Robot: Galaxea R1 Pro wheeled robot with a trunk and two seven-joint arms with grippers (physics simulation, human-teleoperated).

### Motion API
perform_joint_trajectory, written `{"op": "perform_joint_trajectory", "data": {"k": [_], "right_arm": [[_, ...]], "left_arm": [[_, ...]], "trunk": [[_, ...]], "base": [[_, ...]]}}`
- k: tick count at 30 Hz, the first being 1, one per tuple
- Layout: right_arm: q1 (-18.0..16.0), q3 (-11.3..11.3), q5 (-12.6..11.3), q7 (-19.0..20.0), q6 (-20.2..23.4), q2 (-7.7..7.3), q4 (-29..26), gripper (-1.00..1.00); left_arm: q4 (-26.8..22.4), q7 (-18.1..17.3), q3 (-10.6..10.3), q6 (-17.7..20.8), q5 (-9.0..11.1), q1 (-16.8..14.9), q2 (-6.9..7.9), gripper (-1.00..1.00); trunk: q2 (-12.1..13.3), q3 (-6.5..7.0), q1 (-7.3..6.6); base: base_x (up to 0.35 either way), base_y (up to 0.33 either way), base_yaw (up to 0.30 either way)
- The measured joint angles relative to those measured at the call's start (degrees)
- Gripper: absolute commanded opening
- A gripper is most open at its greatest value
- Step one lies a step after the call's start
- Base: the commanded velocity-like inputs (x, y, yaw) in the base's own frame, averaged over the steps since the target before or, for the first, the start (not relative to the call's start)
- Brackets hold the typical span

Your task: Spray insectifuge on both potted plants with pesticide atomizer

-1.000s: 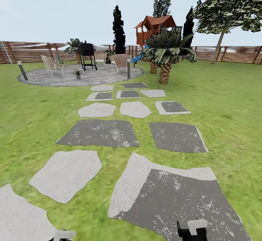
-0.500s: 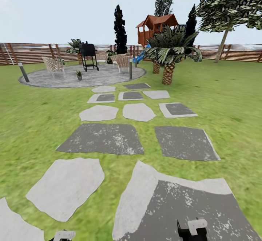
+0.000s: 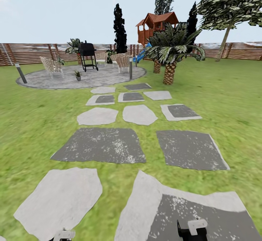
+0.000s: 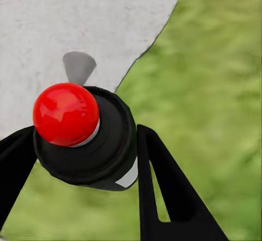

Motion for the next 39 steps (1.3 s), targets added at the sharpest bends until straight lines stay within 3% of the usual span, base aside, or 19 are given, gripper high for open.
{"op": "perform_joint_trajectory", "data": {"k": [39], "right_arm": [[0.00, -0.08, -0.09, -0.03, 0.00, 0.00, -0.08, 1.00]], "left_arm": [[0.00, 0.00, -0.01, 0.00, 0.03, 0.00, 0.08, -1.00]], "trunk": [[0.00, 0.00, 0.00]], "base": [[0.338, 0.033, 0.000]]}}
